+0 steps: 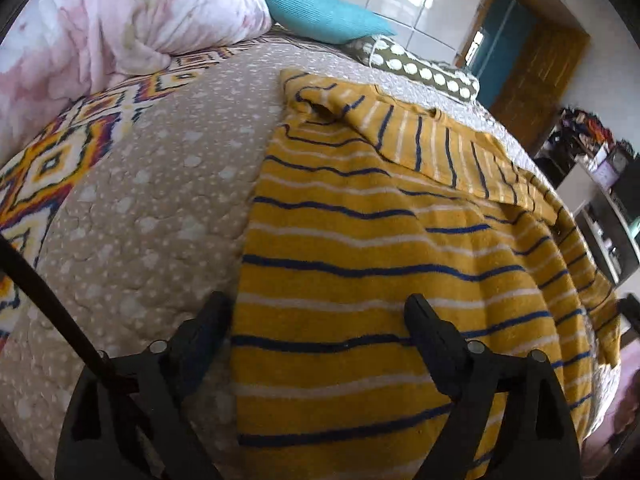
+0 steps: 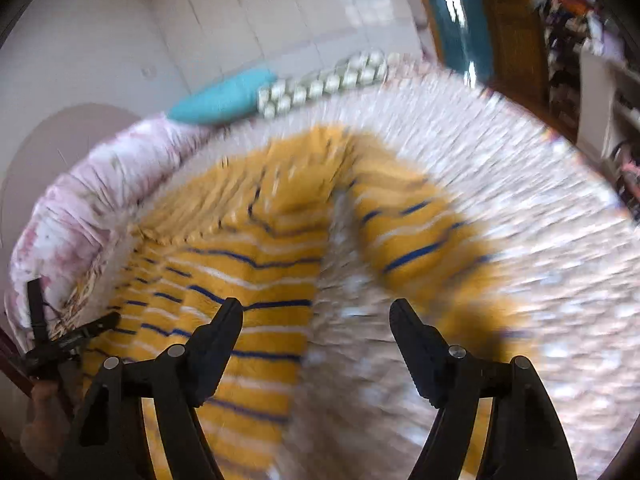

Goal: Fold small clothes
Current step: 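Move the right tool to the other sleeve cuff and grasp it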

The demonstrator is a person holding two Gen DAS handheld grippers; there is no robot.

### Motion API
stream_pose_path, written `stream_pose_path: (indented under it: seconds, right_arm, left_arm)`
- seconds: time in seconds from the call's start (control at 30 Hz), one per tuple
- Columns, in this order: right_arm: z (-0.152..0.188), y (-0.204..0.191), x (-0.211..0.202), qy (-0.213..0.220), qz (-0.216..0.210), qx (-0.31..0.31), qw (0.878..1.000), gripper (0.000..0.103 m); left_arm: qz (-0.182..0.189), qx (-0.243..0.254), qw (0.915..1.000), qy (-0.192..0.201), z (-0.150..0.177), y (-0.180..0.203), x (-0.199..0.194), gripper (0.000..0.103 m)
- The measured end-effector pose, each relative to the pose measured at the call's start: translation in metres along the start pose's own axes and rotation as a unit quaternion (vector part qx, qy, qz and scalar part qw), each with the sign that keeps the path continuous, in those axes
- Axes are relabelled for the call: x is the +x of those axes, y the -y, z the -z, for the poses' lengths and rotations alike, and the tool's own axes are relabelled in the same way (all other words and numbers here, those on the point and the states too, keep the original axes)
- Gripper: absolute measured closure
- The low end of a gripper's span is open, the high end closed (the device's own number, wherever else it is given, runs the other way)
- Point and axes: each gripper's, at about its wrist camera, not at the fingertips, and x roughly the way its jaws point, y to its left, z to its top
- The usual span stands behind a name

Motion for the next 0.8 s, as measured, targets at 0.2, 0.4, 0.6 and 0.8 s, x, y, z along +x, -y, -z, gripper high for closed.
stream_pose_path:
  seconds: [0.2,0.4,0.6,0.8]
  right_arm:
    - [0.032,0.013,-0.031,-0.027,0.131,-0.116,0.984,0.018]
    - [0.042,0.019,-0.015,-0.074,0.117,-0.107,0.985,0.092]
    - [-0.032,0.077,-0.105,0.060,0.032,0.061,0.996,0.092]
    - [-0.026,0.153,-0.143,0.104,0.270,0.124,0.949,0.060]
  left_arm:
    - [-0.027,0.031,0.9992,0.002,0.002,0.014,0.005,0.011]
    - [-0.024,0.030,0.9992,0.003,-0.004,0.017,0.006,0.011]
    - [-0.026,0.033,0.9991,0.003,-0.002,0.016,0.005,0.011]
    - [-0.026,0.033,0.9991,0.003,-0.002,0.017,0.005,0.011]
